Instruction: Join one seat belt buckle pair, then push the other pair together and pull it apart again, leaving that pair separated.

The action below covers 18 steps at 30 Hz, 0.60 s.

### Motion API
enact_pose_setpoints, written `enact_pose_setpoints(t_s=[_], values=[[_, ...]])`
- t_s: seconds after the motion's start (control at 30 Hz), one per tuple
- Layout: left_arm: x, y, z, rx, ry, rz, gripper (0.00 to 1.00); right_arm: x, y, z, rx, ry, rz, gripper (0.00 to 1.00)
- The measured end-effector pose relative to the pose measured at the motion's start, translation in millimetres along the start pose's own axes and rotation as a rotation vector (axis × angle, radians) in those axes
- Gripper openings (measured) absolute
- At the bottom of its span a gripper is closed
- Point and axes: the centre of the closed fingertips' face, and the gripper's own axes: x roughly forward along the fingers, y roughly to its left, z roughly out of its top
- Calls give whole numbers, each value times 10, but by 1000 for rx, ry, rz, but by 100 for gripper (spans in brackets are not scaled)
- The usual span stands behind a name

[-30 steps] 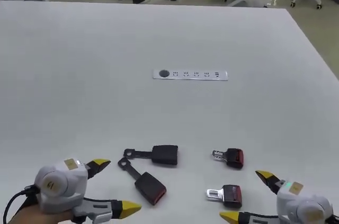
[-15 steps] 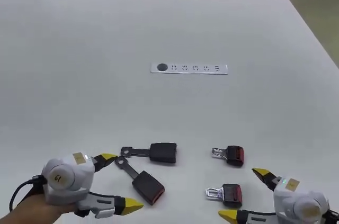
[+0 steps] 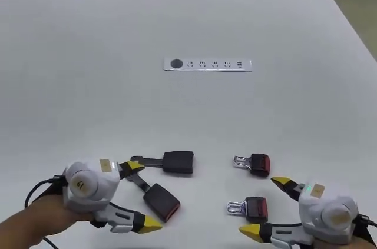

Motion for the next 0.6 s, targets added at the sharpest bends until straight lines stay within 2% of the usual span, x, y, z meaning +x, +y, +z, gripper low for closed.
enact_pose_setpoints(t_s=[0.1, 0.33, 0.43, 0.6], values=[[54, -41, 18, 26, 28, -34, 83, 32, 3, -54, -25, 34, 33, 84], [183, -82, -74, 130, 117, -115, 80, 72, 27, -117, -72, 80, 87, 81], [240, -79, -102, 171, 139, -139, 78, 82, 40, -140, -71, 94, 114, 79], [330, -101, -169, 224, 178, -186, 75, 100, 53, -213, -121, 132, 142, 77]])
